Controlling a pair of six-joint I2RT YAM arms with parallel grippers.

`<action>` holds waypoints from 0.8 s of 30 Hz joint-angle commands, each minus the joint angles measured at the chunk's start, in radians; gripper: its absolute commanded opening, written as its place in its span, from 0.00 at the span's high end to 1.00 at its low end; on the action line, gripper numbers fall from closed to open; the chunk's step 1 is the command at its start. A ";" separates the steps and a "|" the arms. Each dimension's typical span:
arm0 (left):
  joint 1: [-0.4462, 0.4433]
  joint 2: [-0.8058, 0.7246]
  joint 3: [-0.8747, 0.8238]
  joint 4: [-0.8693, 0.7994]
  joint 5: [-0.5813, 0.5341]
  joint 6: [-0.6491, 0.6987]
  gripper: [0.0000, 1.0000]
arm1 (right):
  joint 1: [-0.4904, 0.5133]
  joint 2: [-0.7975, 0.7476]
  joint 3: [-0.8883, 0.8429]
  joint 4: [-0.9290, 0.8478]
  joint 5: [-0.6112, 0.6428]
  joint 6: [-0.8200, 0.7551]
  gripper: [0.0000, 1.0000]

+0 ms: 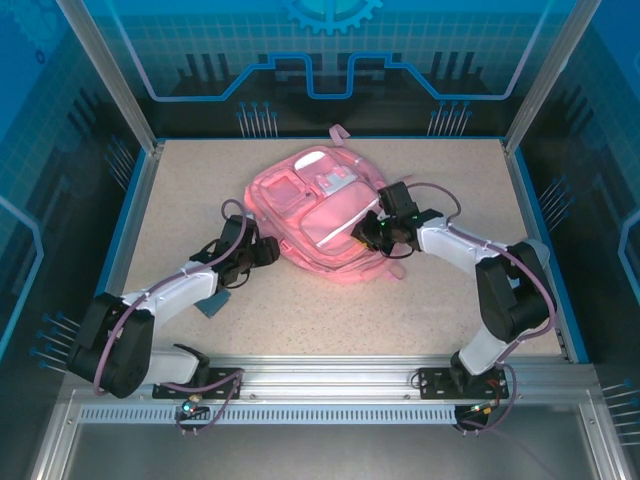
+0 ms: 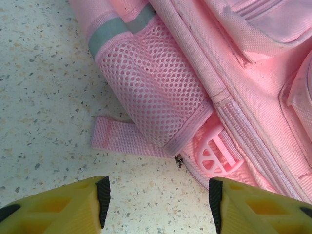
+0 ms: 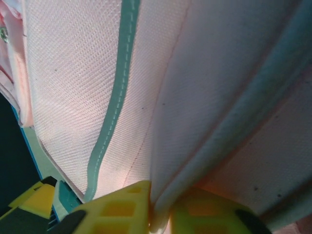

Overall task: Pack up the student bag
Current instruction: Open the student bag at the top-center of the table, then zip the student bag at the top-center of the table.

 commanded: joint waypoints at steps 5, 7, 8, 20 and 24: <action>0.010 0.005 -0.059 0.134 0.121 0.076 0.38 | 0.005 -0.142 0.191 -0.087 0.019 -0.120 0.95; 0.009 0.002 -0.089 0.214 0.187 0.100 0.37 | 0.004 -0.146 0.243 -0.111 0.002 -0.137 0.96; 0.009 0.000 -0.103 0.246 0.208 0.103 0.36 | 0.003 -0.145 0.263 -0.118 -0.005 -0.143 0.96; 0.009 0.022 -0.202 0.514 0.341 0.169 0.45 | -0.001 -0.122 0.400 -0.152 -0.056 -0.169 0.98; 0.010 0.070 -0.195 0.554 0.375 0.178 0.53 | -0.003 -0.121 0.413 -0.154 -0.056 -0.171 0.98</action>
